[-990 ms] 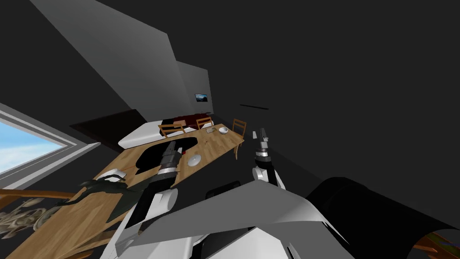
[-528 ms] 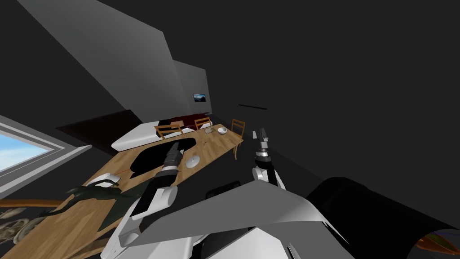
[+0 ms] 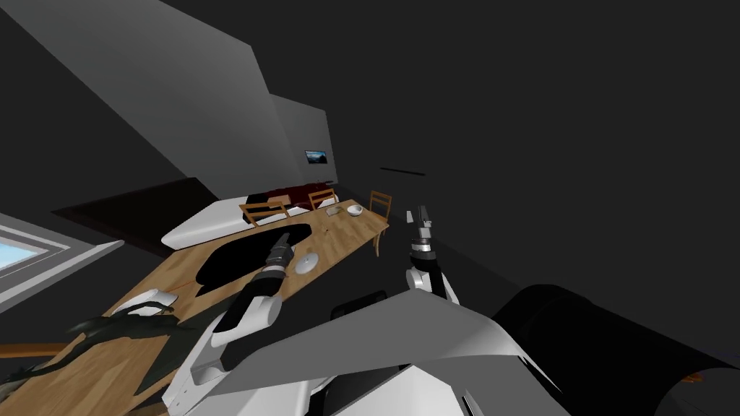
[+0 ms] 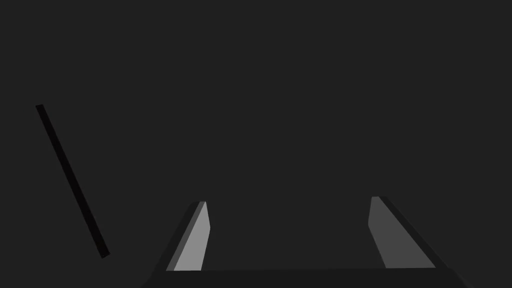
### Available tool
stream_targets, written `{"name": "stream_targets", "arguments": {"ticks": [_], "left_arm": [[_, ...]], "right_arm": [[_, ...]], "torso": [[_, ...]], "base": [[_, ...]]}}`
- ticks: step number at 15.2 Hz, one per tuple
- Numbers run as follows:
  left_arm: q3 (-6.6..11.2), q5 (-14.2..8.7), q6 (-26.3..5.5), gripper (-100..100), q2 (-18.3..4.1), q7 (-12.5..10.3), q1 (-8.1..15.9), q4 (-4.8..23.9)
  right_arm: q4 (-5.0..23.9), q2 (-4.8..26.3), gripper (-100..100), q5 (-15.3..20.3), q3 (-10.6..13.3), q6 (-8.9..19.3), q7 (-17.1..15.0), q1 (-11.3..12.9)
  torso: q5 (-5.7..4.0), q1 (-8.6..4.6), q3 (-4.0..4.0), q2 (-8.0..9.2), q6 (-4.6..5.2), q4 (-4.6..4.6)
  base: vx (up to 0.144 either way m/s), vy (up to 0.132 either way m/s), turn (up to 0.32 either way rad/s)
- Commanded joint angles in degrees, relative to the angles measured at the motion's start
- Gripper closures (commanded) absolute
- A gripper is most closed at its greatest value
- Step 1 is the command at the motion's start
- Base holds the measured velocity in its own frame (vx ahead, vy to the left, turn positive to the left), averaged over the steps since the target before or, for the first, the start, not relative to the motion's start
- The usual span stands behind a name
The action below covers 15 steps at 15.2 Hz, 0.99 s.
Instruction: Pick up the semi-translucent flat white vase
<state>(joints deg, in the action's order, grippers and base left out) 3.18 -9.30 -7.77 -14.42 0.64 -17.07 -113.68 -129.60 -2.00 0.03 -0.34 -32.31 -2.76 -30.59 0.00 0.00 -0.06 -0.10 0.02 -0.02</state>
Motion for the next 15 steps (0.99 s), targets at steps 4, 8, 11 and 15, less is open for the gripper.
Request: {"name": "stream_targets", "arguments": {"ticks": [4, 8, 11, 15], "left_arm": [[1.19, -0.4, -6.3, -100, -1.1, -1.6, 2.6, 3.8], [1.88, -0.7, -10.4, -100, -1.7, -2.5, 3.9, 5.6], [2.58, -1.0, -13.4, -100, -2.3, -3.4, 5.2, 7.4], [3.30, -1.3, -17.5, -100, -2.9, -4.3, 6.5, 9.2]], "right_arm": [[0.0, 0.0, 0, 0.0, 0.0, 0.0, 0.0, 0.0], [0.0, 0.0, 0, 0.0, 0.0, 0.0, 0.0, 0.0], [0.0, 0.0, 0, 0.0, 0.0, 0.0, 0.0, 0.0], [0.0, 0.0, 0, 0.0, 0.0, 0.0, 0.0, 0.0]], "torso": [[0.00, 0.00, 0.00, 0.00, 0.00, 0.00], [0.00, -0.01, 0.02, 0.03, 0.00, 0.01], [0.00, 0.00, 0.01, 0.02, 0.00, 0.00], [0.00, 0.00, 0.02, 0.03, -0.01, 0.01]], "base": [[0.016, 0.000, -0.069], [0.011, -0.001, -0.049], [0.015, 0.000, -0.071], [0.012, 0.000, -0.040]]}}
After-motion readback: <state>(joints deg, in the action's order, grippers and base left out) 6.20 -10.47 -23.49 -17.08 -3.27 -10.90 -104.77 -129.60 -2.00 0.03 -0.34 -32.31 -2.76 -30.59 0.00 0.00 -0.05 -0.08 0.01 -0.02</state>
